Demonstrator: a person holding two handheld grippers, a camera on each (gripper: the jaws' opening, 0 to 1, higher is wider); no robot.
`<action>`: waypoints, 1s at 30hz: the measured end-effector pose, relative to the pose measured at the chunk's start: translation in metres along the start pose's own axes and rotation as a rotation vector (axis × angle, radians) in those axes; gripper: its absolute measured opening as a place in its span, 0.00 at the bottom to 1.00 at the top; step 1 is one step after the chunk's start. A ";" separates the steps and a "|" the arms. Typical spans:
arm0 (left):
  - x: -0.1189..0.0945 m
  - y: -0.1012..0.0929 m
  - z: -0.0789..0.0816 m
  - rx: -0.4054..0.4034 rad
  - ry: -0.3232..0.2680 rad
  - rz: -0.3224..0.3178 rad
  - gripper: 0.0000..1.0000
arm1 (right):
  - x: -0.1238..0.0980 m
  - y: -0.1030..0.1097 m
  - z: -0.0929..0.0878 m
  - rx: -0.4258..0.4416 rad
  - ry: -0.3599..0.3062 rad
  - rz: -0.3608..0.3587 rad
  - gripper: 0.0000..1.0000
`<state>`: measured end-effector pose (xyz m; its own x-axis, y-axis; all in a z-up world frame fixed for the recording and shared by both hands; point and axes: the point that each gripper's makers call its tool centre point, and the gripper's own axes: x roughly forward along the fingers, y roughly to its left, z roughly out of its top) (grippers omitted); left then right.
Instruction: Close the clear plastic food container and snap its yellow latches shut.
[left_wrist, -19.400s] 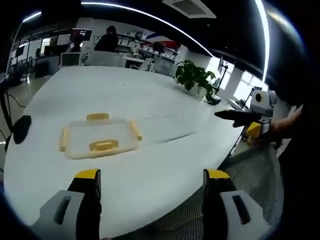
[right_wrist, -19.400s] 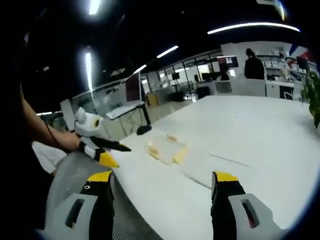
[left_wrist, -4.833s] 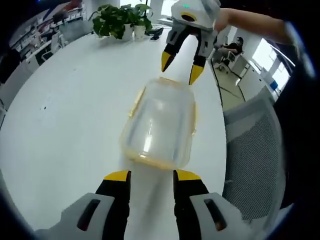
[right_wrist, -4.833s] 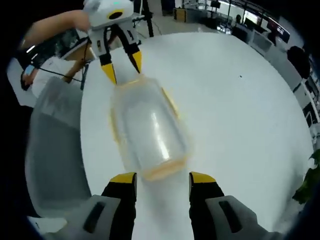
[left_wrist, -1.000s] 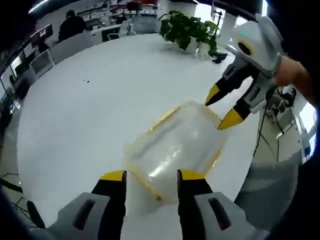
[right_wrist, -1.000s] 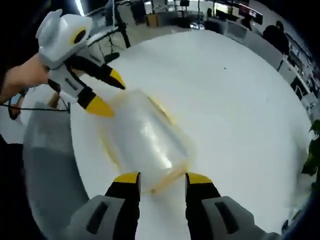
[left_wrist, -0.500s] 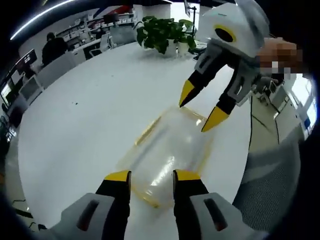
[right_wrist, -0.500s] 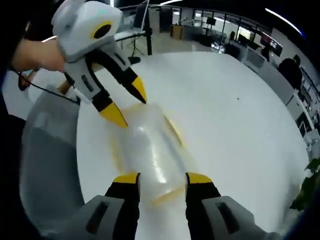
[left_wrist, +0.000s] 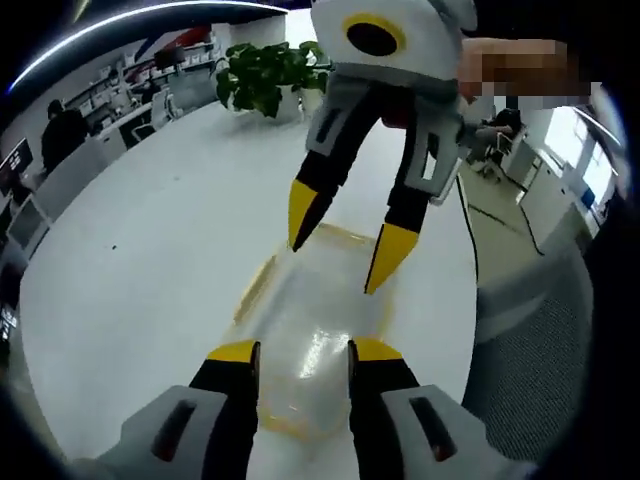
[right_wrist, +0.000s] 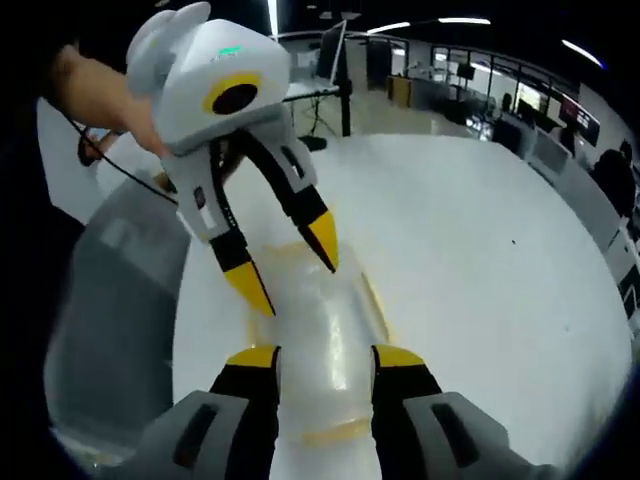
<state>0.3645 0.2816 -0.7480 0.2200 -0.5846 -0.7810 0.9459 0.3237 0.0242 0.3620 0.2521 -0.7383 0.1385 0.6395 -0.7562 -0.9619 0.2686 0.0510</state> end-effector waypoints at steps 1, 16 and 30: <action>0.000 0.001 0.000 0.001 0.002 0.000 0.34 | 0.002 -0.001 0.001 -0.006 0.003 -0.001 0.34; 0.008 -0.008 0.006 0.056 -0.007 -0.063 0.30 | 0.015 -0.003 0.005 -0.021 0.018 0.021 0.34; 0.010 -0.017 0.000 0.105 0.022 -0.110 0.35 | 0.018 -0.017 0.002 0.008 0.035 0.005 0.35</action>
<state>0.3502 0.2705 -0.7559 0.1092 -0.5952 -0.7962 0.9839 0.1785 0.0015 0.3816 0.2609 -0.7516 0.1251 0.6155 -0.7781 -0.9607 0.2709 0.0599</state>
